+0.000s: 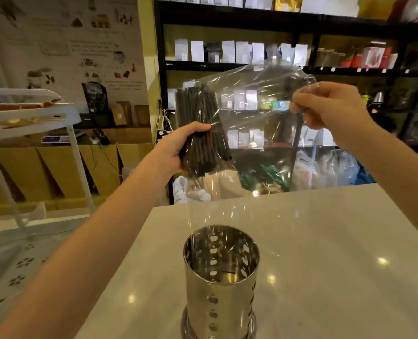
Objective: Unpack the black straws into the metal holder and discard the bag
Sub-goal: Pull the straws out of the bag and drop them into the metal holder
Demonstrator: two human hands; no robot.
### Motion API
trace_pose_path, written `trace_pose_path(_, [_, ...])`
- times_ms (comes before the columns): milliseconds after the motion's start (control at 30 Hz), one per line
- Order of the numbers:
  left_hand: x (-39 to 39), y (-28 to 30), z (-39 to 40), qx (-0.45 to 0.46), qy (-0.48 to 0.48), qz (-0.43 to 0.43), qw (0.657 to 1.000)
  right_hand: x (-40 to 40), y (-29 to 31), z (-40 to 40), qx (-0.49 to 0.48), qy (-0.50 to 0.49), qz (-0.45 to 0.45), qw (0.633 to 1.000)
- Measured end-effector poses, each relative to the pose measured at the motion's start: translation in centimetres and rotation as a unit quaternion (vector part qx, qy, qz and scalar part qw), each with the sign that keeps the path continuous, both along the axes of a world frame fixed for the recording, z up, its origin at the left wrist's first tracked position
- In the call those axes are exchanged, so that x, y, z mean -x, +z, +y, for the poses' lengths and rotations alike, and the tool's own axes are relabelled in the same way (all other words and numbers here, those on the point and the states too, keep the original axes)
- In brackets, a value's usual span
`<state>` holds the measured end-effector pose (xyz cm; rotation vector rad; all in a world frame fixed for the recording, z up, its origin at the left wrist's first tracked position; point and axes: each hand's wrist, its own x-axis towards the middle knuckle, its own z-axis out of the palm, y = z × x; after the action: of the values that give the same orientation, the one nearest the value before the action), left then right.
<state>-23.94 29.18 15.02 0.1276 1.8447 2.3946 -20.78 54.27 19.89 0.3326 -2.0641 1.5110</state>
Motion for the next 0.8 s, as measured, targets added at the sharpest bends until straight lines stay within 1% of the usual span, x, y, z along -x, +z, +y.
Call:
trace_pose_path(100, [-0.5, -0.6, -0.2, -0.009, 0.000, 0.026, 1.000, -0.8, -1.1, -0.1, 0.017, 0.012, 0.032, 0.999])
trace_pose_path(233, [-1.8, -1.5, -0.4, -0.041, -0.025, 0.067, 0.997, -2.6, -2.2, -0.4, 0.022, 0.012, 0.072, 0.997])
trace_pose_path(400, [-3.0, -3.0, -0.3, -0.056, -0.026, 0.131, 0.989, -4.8, -3.4, -0.9, 0.021, 0.030, 0.126, 0.991])
trace_pose_path(500, [-3.4, -3.6, -0.4, -0.055, -0.022, 0.148, 0.987, -5.4, -4.0, -1.1, 0.011, 0.026, 0.161, 0.986])
trace_pose_path(633, [-3.5, -4.1, -0.7, -0.047, -0.050, 0.176, 0.982, -5.9, -4.1, -1.2, 0.009, 0.020, 0.181, 0.983])
trace_pose_path(800, [-3.2, -3.3, -1.1, -0.050, -0.049, 0.173, 0.982, -6.1, -3.6, -1.3, 0.000, 0.017, 0.208, 0.978])
